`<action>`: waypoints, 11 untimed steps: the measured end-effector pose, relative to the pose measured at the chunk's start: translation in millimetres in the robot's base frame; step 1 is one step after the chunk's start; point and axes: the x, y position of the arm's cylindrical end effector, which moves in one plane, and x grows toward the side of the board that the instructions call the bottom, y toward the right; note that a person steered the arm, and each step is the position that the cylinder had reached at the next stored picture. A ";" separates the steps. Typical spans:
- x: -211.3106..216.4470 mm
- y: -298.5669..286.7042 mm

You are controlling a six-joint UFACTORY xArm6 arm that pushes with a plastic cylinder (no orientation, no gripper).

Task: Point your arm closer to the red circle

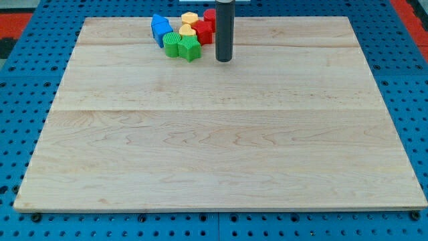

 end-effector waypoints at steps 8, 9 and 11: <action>-121.1 58.8; -122.2 47.2; -121.6 -6.6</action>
